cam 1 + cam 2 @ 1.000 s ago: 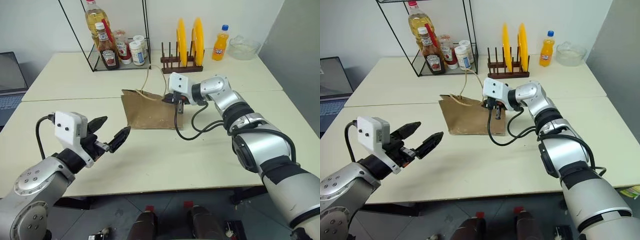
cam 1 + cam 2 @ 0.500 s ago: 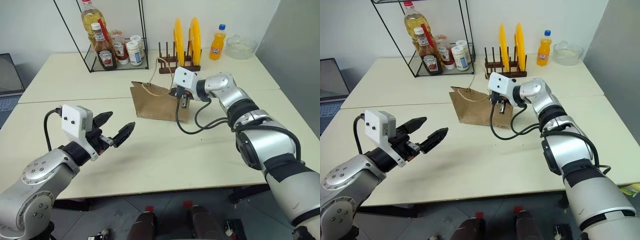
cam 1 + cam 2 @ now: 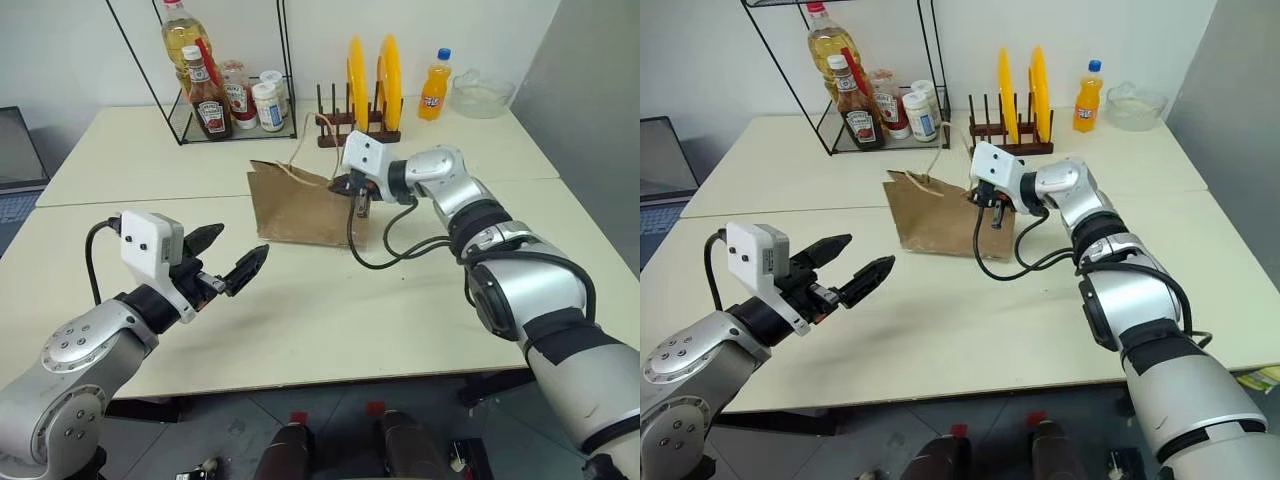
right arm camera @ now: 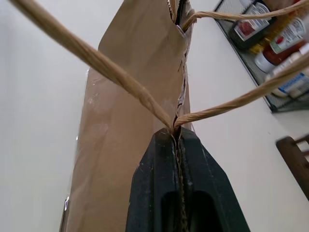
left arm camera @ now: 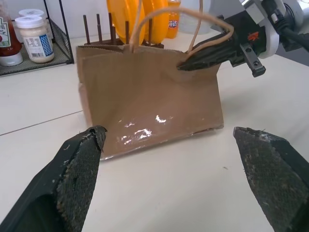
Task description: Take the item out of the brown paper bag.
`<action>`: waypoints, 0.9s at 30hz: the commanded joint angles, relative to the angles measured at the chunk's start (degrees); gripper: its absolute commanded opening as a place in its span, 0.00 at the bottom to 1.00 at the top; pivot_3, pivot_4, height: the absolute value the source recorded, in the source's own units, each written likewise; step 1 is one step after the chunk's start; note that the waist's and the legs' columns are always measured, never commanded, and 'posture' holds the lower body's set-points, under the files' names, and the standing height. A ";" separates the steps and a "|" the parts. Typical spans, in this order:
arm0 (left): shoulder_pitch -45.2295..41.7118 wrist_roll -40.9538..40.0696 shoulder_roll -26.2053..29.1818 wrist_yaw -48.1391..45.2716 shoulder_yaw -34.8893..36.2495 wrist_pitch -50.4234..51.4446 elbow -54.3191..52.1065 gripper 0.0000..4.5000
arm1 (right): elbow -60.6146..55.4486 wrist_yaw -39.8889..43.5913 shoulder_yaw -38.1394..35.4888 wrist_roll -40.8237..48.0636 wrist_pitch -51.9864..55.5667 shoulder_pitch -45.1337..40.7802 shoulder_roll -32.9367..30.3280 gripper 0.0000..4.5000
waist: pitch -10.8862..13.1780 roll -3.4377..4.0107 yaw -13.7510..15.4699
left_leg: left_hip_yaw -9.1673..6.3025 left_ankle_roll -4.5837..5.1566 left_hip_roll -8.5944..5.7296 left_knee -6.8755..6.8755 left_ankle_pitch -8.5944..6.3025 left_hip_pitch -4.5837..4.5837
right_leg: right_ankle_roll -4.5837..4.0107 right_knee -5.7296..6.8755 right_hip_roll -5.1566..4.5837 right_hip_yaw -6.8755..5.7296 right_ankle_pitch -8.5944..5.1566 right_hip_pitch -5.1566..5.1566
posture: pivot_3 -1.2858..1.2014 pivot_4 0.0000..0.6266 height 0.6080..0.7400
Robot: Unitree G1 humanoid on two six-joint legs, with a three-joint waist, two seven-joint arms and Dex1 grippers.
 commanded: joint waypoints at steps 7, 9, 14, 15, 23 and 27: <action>-0.43 -0.42 0.55 0.60 -0.36 -1.74 -1.54 1.00 | -1.10 -7.64 3.19 -3.86 -3.42 1.40 2.01 0.01 | 0.00 0.00 0.15 | -0.01 0.00 -0.02 0.02 0.00 0.00 | 0.00 0.00 -0.01 0.00 0.00 0.00 | 0.52 0.24 1.00; -0.62 -0.49 0.47 0.83 -0.68 -1.68 -1.50 1.00 | -1.12 -7.18 2.89 -3.45 -3.28 1.75 1.30 0.10 | 0.00 0.00 0.16 | -0.01 0.00 -0.03 0.02 0.00 0.00 | 0.00 0.01 -0.01 0.01 0.00 0.01 | 0.52 0.24 1.00; -0.91 -0.42 0.91 -0.20 -1.01 -2.01 0.09 1.00 | -2.32 0.08 0.30 0.05 -3.42 2.64 -2.62 0.46 | 0.00 0.00 0.33 | -0.02 0.00 -0.05 0.03 0.00 -0.01 | 0.00 0.00 -0.01 -0.01 0.00 0.03 | 0.52 0.24 1.00; -1.04 -0.37 1.06 -0.49 -0.91 -2.10 0.54 1.00 | -2.77 1.47 -0.19 0.81 -3.52 2.92 -3.54 0.53 | 0.00 0.00 0.33 | -0.01 0.00 -0.05 0.03 0.00 -0.01 | 0.00 0.00 -0.01 -0.01 0.00 0.04 | 0.52 0.24 1.00; -8.37 6.56 7.91 -10.08 -1.00 -8.94 19.72 1.00 | -32.51 6.54 -9.24 14.13 13.96 19.97 -14.72 1.00 | -0.01 -0.01 0.52 | -0.05 0.03 -0.02 -0.01 -0.01 0.01 | 0.00 -0.05 -0.01 -0.08 0.00 0.09 | 0.52 0.24 1.00; -24.32 15.72 10.05 -15.64 -8.68 -17.65 38.87 1.00 | -70.46 -4.90 -11.75 18.75 38.18 40.29 -11.74 1.00 | -0.01 0.00 1.61 | -0.32 0.03 0.05 -0.02 -0.01 -0.03 | -0.03 0.01 -0.02 -0.32 -0.02 0.09 | 0.52 0.24 1.00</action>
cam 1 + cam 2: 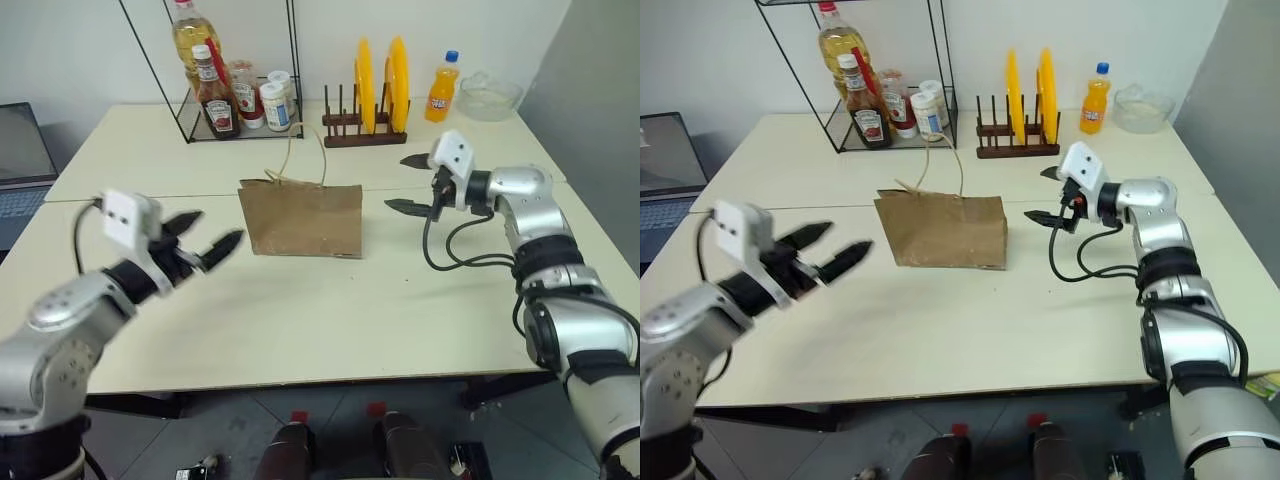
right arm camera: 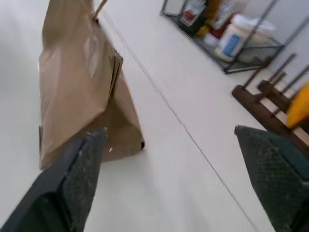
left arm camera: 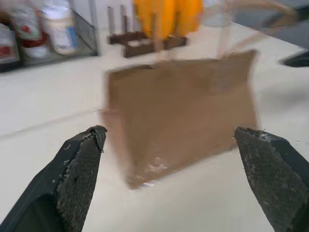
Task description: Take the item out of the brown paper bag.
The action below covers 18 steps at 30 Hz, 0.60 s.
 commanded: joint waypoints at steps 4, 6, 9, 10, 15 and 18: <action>-29.44 19.24 0.83 -12.33 -14.65 -21.83 38.66 1.00 | -47.40 -18.98 1.24 1.22 25.74 22.59 7.79 1.00 | 0.00 0.02 0.92 | -0.10 -0.04 -0.07 0.03 0.02 -0.07 | 0.00 0.03 0.00 -0.20 0.00 -0.08 | 0.52 0.24 1.00; -39.78 25.51 -0.91 -13.90 -18.77 -29.74 54.61 1.00 | -53.89 -23.15 3.18 -0.52 28.85 26.66 9.01 1.00 | 0.00 0.00 1.01 | -0.13 -0.03 -0.18 0.06 0.03 -0.09 | 0.02 -0.02 -0.05 -0.29 0.01 -0.06 | 0.52 0.24 1.00; -51.88 34.30 -4.99 -12.25 -24.23 -39.24 74.19 1.00 | -61.02 -28.28 4.24 -0.99 33.24 30.76 10.85 1.00 | -0.05 -0.11 1.68 | -0.27 -0.03 -0.23 0.08 0.03 -0.10 | 0.02 -0.06 -0.09 -0.51 0.01 0.00 | 0.52 0.24 1.00; -54.20 36.70 -6.23 -11.42 -25.59 -41.32 78.29 1.00 | -62.50 -29.32 4.35 -0.75 34.44 31.30 11.12 1.00 | -0.05 -0.10 1.82 | -0.28 -0.03 -0.21 0.07 0.02 -0.11 | 0.02 -0.10 -0.09 -0.62 0.01 -0.02 | 0.52 0.24 1.00; -59.55 43.01 -11.34 -11.04 -27.97 -44.53 88.35 1.00 | -66.01 -32.25 4.82 0.31 37.20 33.24 10.63 1.00 | -0.04 -0.13 1.49 | -0.28 -0.02 -0.22 0.04 0.02 -0.13 | 0.01 -0.09 -0.12 -0.65 0.00 -0.04 | 0.52 0.24 1.00; -60.24 46.01 -11.97 -18.07 -29.63 -45.20 89.67 1.00 | -67.45 -32.61 4.69 1.52 37.94 34.14 9.77 1.00 | -0.01 -0.17 0.86 | -0.30 -0.01 -0.20 0.03 0.01 -0.17 | 0.02 -0.06 -0.10 -0.70 0.00 -0.09 | 0.52 0.24 1.00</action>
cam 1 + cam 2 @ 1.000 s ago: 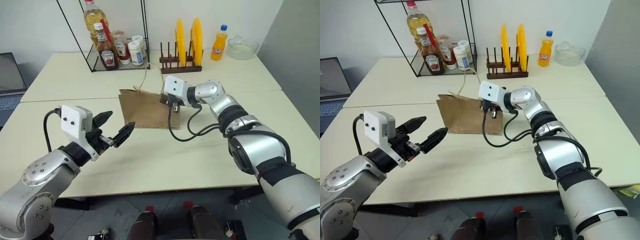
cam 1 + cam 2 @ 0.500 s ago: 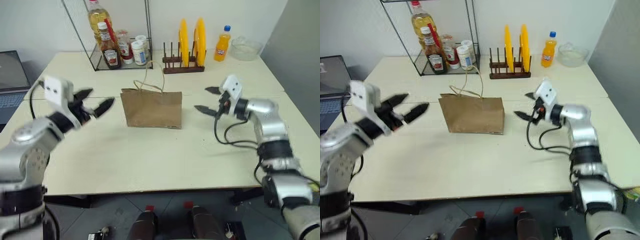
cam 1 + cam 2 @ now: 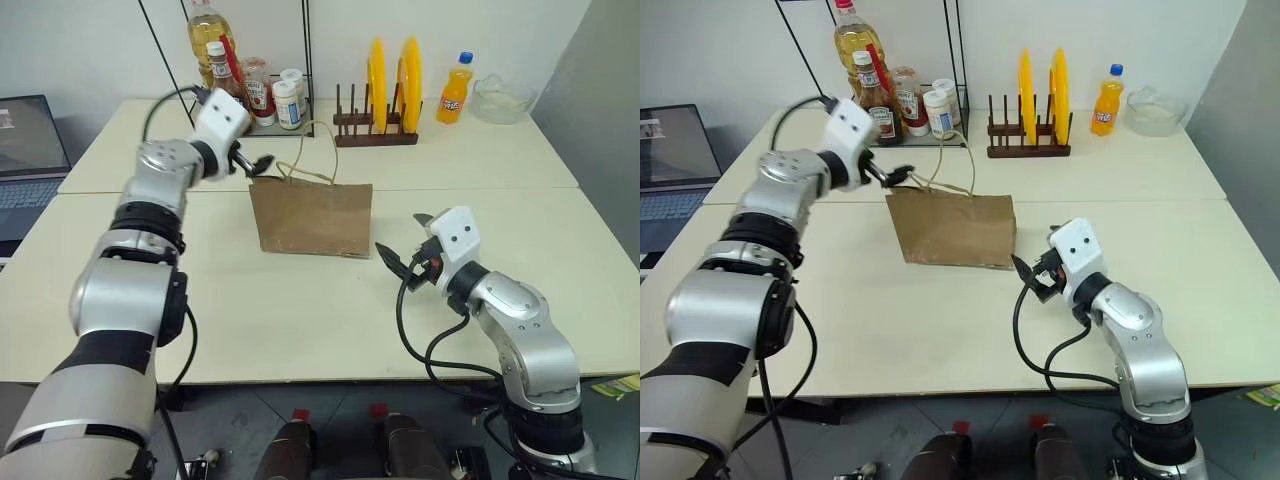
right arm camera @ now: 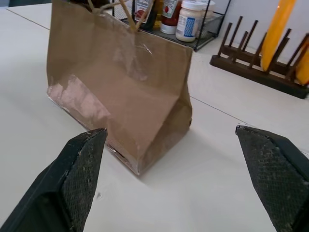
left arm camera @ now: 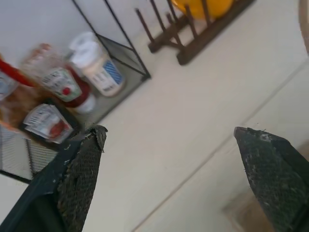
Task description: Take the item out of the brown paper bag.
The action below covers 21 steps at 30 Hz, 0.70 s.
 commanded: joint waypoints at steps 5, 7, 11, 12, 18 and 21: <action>-3.86 3.33 4.31 -31.79 -1.84 -1.13 -0.53 1.00 | -1.54 0.92 -3.66 4.71 -1.18 0.24 -3.68 1.00 | 0.01 -0.02 -0.84 | 0.04 0.02 -0.01 0.00 -0.01 -0.01 | 0.00 0.00 0.02 -0.02 0.00 0.01 | 0.52 0.24 1.00; -3.71 3.83 6.06 -43.19 -3.14 -0.83 -2.35 1.00 | 0.44 1.93 -4.41 5.68 -2.74 0.29 -5.25 1.00 | 0.01 -0.02 -1.04 | 0.06 0.04 0.00 0.00 -0.02 0.00 | 0.00 0.01 0.05 -0.03 0.00 0.01 | 0.52 0.24 1.00; 3.45 -3.60 11.26 -50.26 -12.71 -0.38 -15.77 1.00 | 5.08 3.20 -4.74 6.84 -6.50 -0.02 -7.56 1.00 | 0.00 0.00 -1.28 | 0.03 0.19 0.07 -0.01 -0.10 0.00 | -0.01 0.02 0.06 -0.06 -0.01 0.04 | 0.52 0.24 1.00; 6.93 -7.21 14.05 -50.26 -16.30 0.11 -22.51 1.00 | 6.44 3.42 -4.65 7.01 -7.42 -0.42 -7.91 1.00 | 0.00 0.00 -1.72 | 0.04 0.20 0.12 -0.02 -0.11 0.05 | -0.01 0.03 0.05 -0.02 -0.01 0.05 | 0.52 0.24 1.00; 17.83 -18.55 24.60 -50.26 -18.22 6.21 -50.80 1.00 | 12.53 4.41 -3.20 8.06 -11.84 -3.03 -8.99 1.00 | 0.01 -0.01 -1.94 | -0.02 0.21 0.15 0.00 -0.11 0.10 | -0.02 0.08 0.01 0.06 -0.01 0.10 | 0.52 0.24 1.00; 21.14 -16.22 27.70 -50.26 -15.46 -2.32 -56.24 1.00 | 14.12 6.64 -1.80 8.52 -13.51 -3.57 -9.70 1.00 | 0.02 -0.02 -1.62 | -0.05 0.23 0.13 0.04 -0.10 0.09 | -0.02 0.09 0.03 0.00 -0.01 0.15 | 0.52 0.24 1.00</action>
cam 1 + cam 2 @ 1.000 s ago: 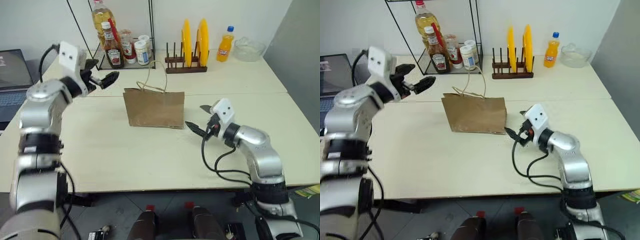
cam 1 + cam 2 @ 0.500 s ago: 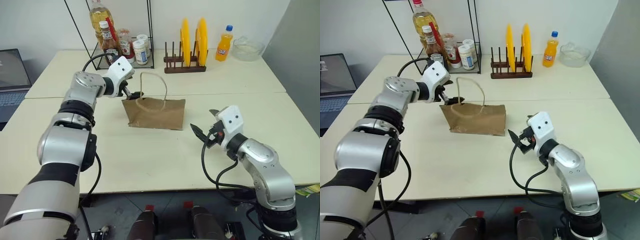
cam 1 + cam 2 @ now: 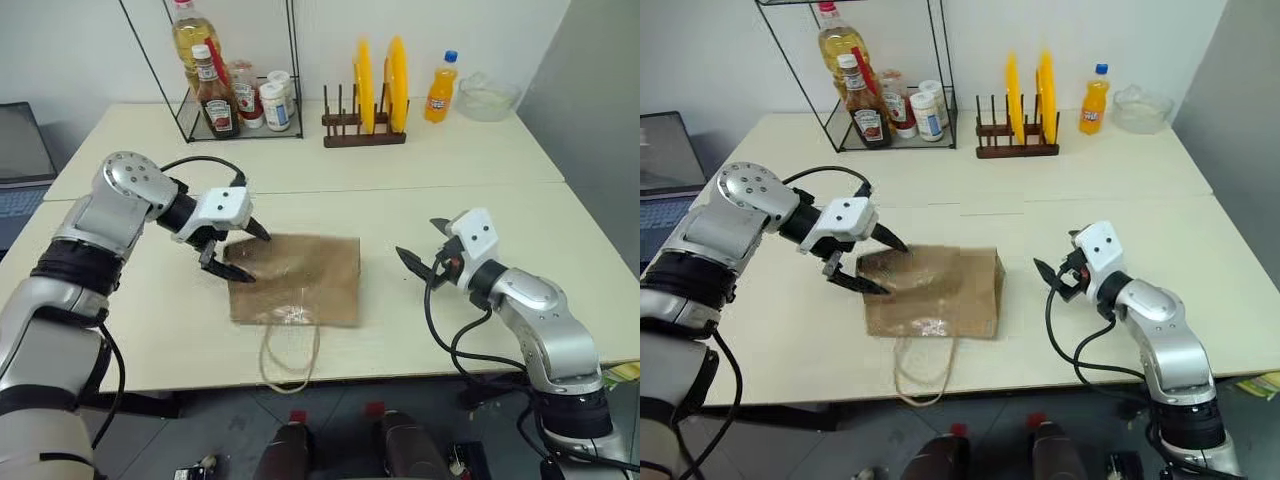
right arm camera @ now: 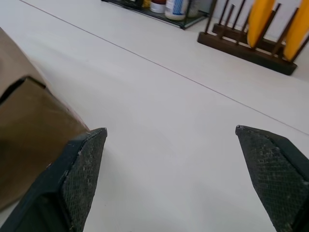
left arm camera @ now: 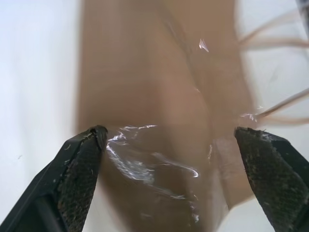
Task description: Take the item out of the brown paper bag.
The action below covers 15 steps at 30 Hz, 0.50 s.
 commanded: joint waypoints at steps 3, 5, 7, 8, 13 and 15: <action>6.72 0.73 6.42 -0.34 4.91 -17.44 -9.28 1.00 | 0.66 4.88 2.18 2.02 -4.01 -0.72 -2.24 1.00 | 0.00 0.01 -0.01 | 0.05 -0.01 0.03 -0.02 0.00 0.03 | 0.00 -0.02 0.00 0.02 0.00 -0.01 | 0.52 0.24 1.00; 11.62 -1.88 8.62 -0.34 6.15 -21.06 -12.96 1.00 | 0.93 7.49 3.38 2.39 -5.14 -0.38 -3.57 1.00 | 0.00 0.01 -0.10 | 0.07 -0.01 0.05 -0.04 0.00 0.03 | -0.04 -0.02 0.00 0.04 -0.02 -0.03 | 0.52 0.24 1.00; 15.34 -3.30 10.59 -0.34 6.60 -24.57 -15.26 1.00 | 1.28 9.19 4.02 2.85 -5.99 -0.21 -4.57 1.00 | 0.00 0.01 -0.21 | 0.08 0.00 0.06 -0.04 0.00 0.02 | -0.04 -0.03 -0.01 0.05 -0.02 -0.03 | 0.52 0.24 1.00; 18.71 -3.78 10.22 -0.06 8.00 -25.81 -16.79 1.00 | 1.55 10.69 4.49 3.08 -6.85 0.08 -5.47 1.00 | 0.01 0.01 -0.17 | 0.06 0.00 0.06 -0.03 0.00 0.01 | -0.04 -0.03 -0.02 0.04 -0.02 -0.03 | 0.52 0.24 1.00; 28.85 -1.15 5.44 5.09 10.87 -30.01 -20.22 1.00 | 2.44 15.63 6.48 2.89 -10.82 1.23 -8.68 1.00 | 0.00 0.01 0.35 | 0.05 0.02 0.02 0.00 -0.01 0.03 | -0.04 -0.02 -0.02 0.01 -0.02 0.03 | 0.52 0.24 1.00; 30.97 2.20 1.48 9.27 10.66 -30.97 -19.63 1.00 | 2.54 17.09 7.31 2.71 -12.40 2.39 -9.64 1.00 | 0.00 0.01 0.89 | 0.05 0.02 0.03 0.00 -0.01 0.04 | -0.04 -0.04 -0.02 -0.01 -0.02 0.07 | 0.52 0.24 1.00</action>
